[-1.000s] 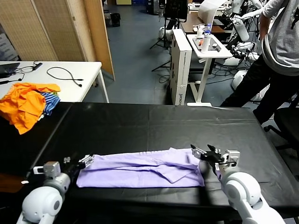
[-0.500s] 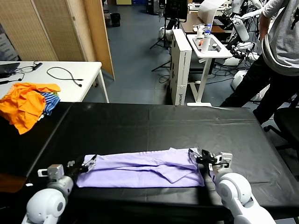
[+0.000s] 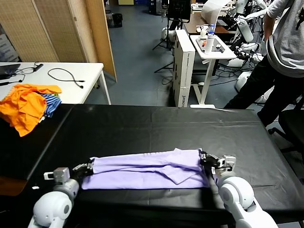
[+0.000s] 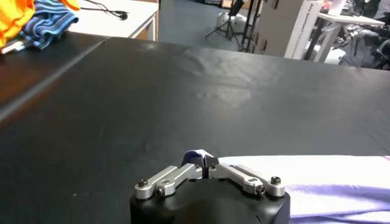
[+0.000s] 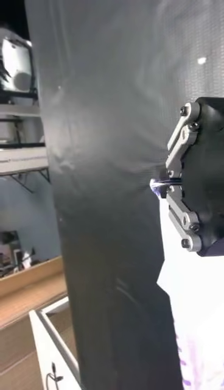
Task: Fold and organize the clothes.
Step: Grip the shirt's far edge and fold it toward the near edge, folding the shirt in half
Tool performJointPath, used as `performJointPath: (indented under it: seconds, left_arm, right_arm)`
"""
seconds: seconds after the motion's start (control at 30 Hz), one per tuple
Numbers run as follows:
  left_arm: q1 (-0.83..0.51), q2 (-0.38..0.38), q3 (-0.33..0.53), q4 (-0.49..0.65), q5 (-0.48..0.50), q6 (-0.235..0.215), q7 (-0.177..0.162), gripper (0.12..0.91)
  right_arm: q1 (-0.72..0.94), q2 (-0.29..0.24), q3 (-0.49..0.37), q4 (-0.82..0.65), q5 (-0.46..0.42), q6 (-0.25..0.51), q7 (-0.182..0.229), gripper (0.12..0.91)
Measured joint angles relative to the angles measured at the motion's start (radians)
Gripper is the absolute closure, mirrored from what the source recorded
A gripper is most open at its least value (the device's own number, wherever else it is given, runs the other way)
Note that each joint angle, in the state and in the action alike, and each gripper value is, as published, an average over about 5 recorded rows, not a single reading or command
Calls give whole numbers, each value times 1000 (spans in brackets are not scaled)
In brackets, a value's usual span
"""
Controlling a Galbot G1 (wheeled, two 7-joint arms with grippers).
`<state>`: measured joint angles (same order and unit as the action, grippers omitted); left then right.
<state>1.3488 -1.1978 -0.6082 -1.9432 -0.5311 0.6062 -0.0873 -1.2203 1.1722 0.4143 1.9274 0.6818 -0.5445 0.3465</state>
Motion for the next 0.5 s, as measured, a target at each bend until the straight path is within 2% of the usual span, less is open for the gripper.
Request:
performJointPath:
  seconds: [0.17,0.3,0.4,0.5]
  left_arm:
    - [-84,21,43,58,7,-17,12,877]
    - [-132,39,75,89,13,-26,19,877]
    - [-145,44,83,92,3,-19,15,877]
    - [-140,49,80,81,-5,-9,13,852]
  right_arm:
    - [-19,17,15,22,-2,-23,4,872]
    - [-24,11,20,38,5,-51,-30,869]
    - [-22,-6,21,47,5,-66,-72,793]
    - [-21,-33,25,60,9,-70,-100,625]
